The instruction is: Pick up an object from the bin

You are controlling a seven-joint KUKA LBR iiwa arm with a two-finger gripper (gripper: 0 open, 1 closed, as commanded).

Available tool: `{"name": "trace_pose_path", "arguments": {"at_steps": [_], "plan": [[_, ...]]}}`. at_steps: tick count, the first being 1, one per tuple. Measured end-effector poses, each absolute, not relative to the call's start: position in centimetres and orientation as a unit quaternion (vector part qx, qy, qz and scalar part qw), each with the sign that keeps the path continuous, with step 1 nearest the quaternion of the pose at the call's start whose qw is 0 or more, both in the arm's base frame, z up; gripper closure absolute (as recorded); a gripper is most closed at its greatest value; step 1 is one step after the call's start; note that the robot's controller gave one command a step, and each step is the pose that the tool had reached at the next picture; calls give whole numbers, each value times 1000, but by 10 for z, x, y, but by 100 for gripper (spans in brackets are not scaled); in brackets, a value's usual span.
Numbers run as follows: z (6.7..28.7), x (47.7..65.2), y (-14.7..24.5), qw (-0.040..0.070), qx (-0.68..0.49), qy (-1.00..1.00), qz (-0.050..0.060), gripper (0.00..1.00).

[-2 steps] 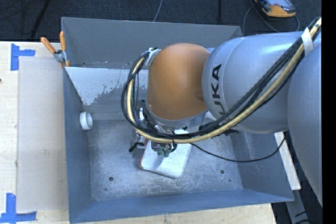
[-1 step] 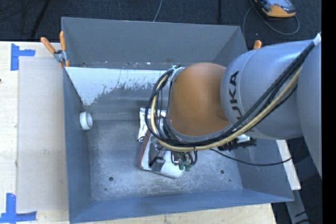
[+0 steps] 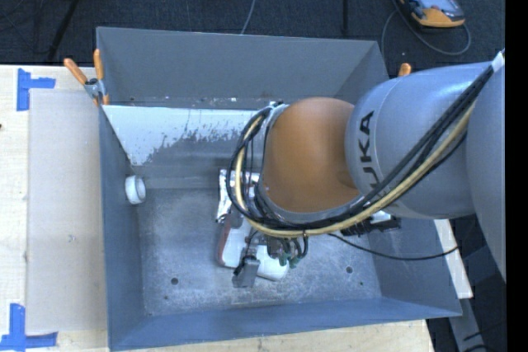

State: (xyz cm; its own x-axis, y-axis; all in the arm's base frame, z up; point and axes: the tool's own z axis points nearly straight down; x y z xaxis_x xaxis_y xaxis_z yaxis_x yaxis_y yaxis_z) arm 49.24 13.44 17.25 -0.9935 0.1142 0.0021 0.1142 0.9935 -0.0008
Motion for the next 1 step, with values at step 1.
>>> {"name": "trace_pose_path", "arguments": {"at_steps": [1], "plan": [[79,514,106,4,-79,-997,2,0]]}}
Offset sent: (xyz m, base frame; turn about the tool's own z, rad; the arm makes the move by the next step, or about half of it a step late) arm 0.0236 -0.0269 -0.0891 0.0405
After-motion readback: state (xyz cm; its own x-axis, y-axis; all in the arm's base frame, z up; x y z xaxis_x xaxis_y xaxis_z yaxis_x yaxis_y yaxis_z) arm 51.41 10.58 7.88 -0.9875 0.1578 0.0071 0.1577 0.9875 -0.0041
